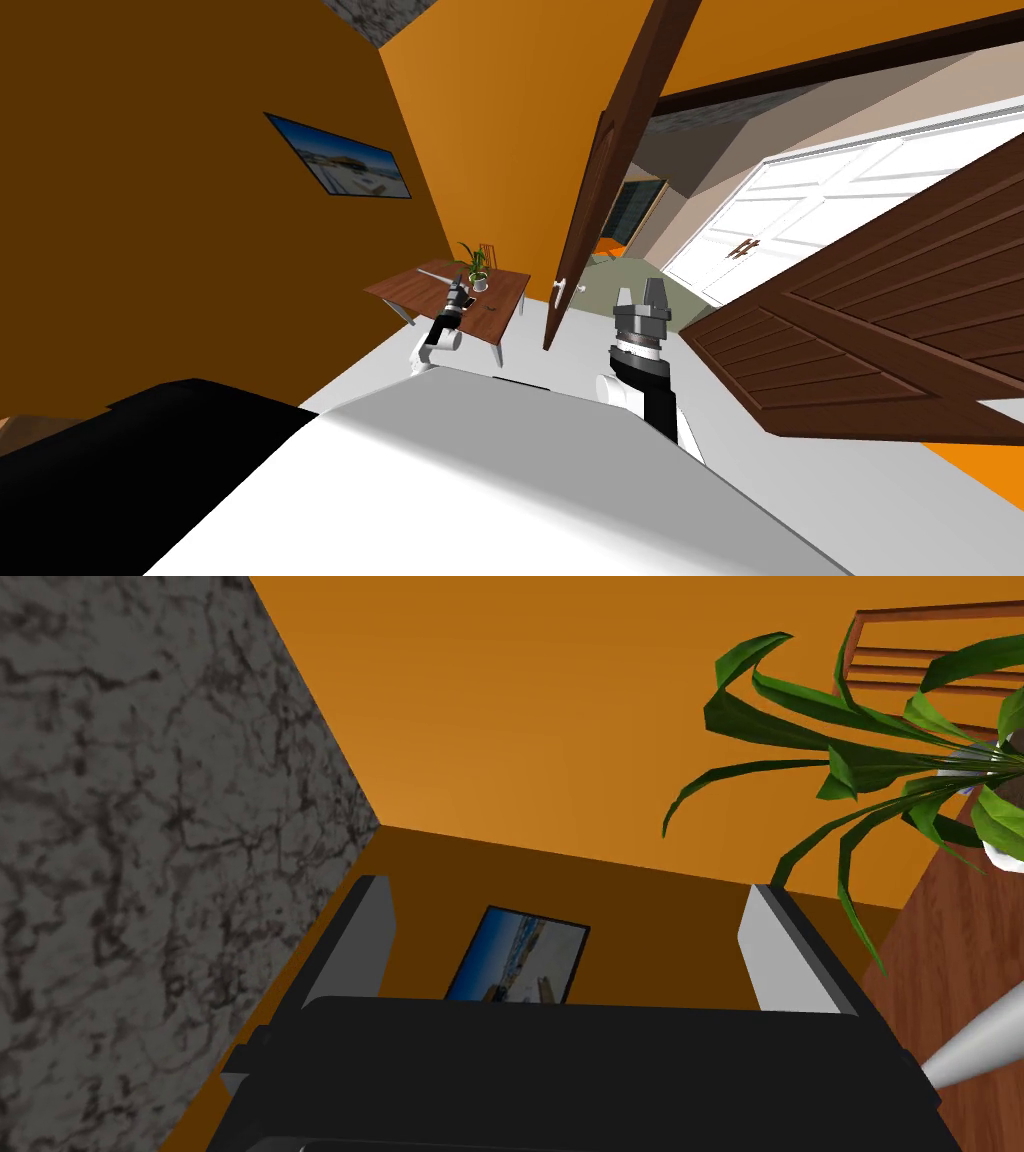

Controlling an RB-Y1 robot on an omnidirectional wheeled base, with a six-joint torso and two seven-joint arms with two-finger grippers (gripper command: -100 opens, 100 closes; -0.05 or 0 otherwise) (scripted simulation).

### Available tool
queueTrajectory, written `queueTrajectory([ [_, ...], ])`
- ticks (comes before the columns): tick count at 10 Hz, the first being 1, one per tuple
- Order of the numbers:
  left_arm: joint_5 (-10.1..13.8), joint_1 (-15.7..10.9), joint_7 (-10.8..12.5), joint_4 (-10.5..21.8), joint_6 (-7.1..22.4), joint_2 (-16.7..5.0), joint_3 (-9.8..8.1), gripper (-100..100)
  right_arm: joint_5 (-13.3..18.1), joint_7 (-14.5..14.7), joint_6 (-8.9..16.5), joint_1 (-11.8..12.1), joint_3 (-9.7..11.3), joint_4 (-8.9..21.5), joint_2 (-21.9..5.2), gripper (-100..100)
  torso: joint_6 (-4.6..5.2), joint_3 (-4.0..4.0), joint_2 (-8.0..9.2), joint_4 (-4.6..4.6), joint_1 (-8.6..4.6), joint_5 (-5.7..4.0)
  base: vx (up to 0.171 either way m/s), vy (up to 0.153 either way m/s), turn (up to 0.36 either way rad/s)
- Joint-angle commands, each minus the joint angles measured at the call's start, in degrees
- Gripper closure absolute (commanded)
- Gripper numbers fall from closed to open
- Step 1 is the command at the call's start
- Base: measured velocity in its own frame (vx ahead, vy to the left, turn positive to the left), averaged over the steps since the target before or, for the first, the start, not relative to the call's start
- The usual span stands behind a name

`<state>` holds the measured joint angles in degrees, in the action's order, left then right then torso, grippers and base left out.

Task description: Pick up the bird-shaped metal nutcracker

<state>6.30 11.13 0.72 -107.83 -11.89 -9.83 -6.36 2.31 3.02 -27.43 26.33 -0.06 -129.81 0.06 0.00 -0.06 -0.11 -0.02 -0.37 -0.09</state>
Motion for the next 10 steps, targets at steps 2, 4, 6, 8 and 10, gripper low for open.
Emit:
queueTrajectory([
  [2, 0.37, -2.82, -1.71, 3.11, 4.34, -0.16, -0.71, -100, 0.00, 0.00, 0.00, 0.00, 0.00, 0.00, 0.00, 0, -0.01, -0.01, -0.01, -0.01, 0.03, 0.00, 0.026, -0.094, 0.032],
  [4, 0.68, -4.92, -2.71, 5.59, 7.36, -0.53, -1.33, -100, 0.00, 0.00, 0.00, 0.00, 0.00, 0.00, 0.00, 0, 0.00, -0.01, 0.00, -0.01, 0.04, 0.00, 0.011, -0.104, 0.022],
  [6, 0.96, -7.01, -3.75, 8.60, 10.39, -0.90, -1.97, -100, 0.00, 0.00, 0.00, 0.00, 0.00, 0.00, 0.00, 0, -0.01, 0.01, 0.02, 0.00, 0.03, -0.01, 0.020, -0.102, 0.031],
  [8, 0.96, -7.01, -3.75, 8.65, 12.23, -0.90, -1.97, -100, 0.00, 0.00, 0.00, 0.00, 0.00, 0.00, 0.00, 0, -0.01, -0.02, -0.02, -0.01, 0.06, 0.00, 0.015, -0.061, 0.009],
  [10, 1.18, -9.08, -4.83, 11.49, 15.45, -1.26, -2.61, -100, 0.00, 0.00, 0.00, 0.00, 0.00, 0.00, 0.00, 0, -0.01, 0.00, 0.01, 0.00, 0.12, 0.03, 0.014, -0.076, 0.023],
])
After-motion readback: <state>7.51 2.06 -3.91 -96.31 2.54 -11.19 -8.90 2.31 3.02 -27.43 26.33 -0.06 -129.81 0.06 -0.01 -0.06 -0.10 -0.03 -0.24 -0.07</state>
